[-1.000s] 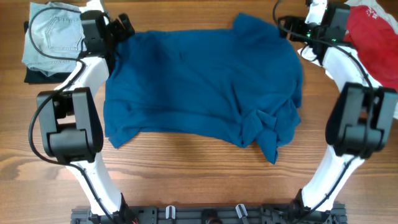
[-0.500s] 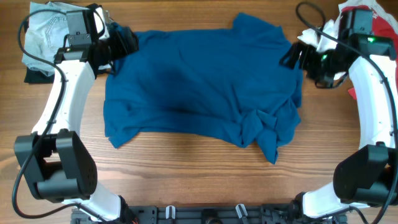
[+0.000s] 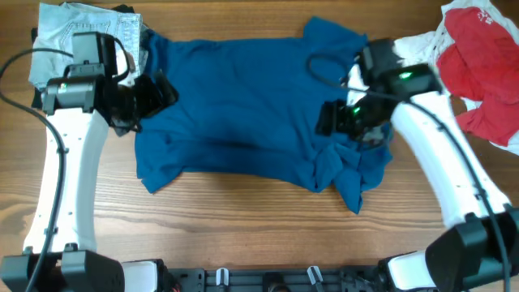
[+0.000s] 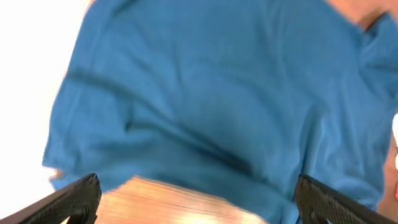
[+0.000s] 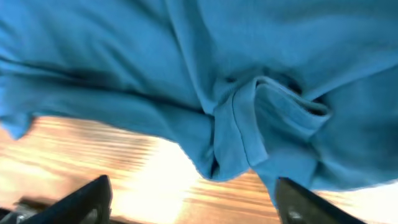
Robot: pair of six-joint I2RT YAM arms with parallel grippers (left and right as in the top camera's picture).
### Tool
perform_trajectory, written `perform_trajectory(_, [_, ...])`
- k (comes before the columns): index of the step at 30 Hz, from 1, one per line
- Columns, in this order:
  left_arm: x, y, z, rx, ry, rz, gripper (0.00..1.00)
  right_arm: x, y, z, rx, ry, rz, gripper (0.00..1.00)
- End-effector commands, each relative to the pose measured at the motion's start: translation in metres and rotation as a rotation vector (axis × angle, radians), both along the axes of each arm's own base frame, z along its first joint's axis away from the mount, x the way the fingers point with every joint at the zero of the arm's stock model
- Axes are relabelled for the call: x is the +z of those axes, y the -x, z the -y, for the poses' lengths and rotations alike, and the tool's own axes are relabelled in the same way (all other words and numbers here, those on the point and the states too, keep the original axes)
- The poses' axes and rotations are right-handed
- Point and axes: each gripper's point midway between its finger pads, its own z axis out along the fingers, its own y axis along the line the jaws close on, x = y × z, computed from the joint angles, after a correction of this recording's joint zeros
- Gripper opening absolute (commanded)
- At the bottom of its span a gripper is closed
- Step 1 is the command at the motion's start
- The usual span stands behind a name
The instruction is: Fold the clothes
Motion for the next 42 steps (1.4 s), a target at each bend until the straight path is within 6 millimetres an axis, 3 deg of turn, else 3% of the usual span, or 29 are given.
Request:
perform_trajectory(1, [-0.015, 0.011, 0.003, -0.002, -0.063, -0.071, 1.0, -0.036, 0.014, 0.005, -0.071, 0.072, -0.056, 0.72])
perform_trajectory(6, [-0.016, 0.008, 0.004, -0.006, -0.085, -0.06, 1.0, -0.065, 0.019, 0.01, -0.098, 0.094, -0.057, 0.63])
perform_trajectory(11, [-0.014, 0.001, -0.001, 0.004, -0.107, -0.031, 1.0, -0.08, 0.009, 0.012, -0.115, 0.097, -0.001, 0.54])
perform_trajectory(16, [-0.014, -0.001, -0.008, 0.016, -0.147, -0.023, 1.0, -0.097, 0.014, 0.017, -0.119, 0.116, 0.003, 0.47])
perform_trajectory(19, [-0.014, -0.001, -0.01, 0.022, -0.161, -0.022, 1.0, -0.1, 0.015, 0.022, -0.141, 0.143, 0.004, 0.35])
perform_trajectory(25, [-0.013, -0.004, -0.011, 0.023, -0.163, -0.011, 1.0, -0.1, 0.009, 0.029, -0.154, 0.171, 0.029, 0.27])
perform_trajectory(29, [-0.012, -0.006, -0.011, 0.024, -0.163, -0.001, 1.0, -0.1, 0.012, 0.03, -0.151, 0.177, 0.018, 0.05])
perform_trajectory(30, [-0.012, -0.007, -0.011, 0.024, -0.163, 0.001, 1.0, -0.1, 0.015, 0.03, -0.15, 0.176, 0.007, 0.04])
perform_trajectory(32, [-0.011, -0.008, -0.011, 0.025, -0.164, 0.007, 1.0, -0.093, 0.022, 0.029, -0.146, 0.161, -0.016, 0.04])
perform_trajectory(37, [-0.008, -0.015, -0.011, 0.029, -0.166, 0.037, 1.0, -0.044, 0.036, 0.026, -0.126, 0.111, 0.022, 0.04])
perform_trajectory(39, [-0.007, -0.017, -0.011, 0.03, -0.166, 0.047, 1.0, -0.027, 0.054, 0.017, -0.104, 0.038, 0.001, 0.04])
perform_trajectory(42, [-0.005, -0.021, -0.011, 0.031, -0.165, 0.066, 1.0, -0.01, 0.099, 0.01, -0.098, -0.028, -0.117, 0.04])
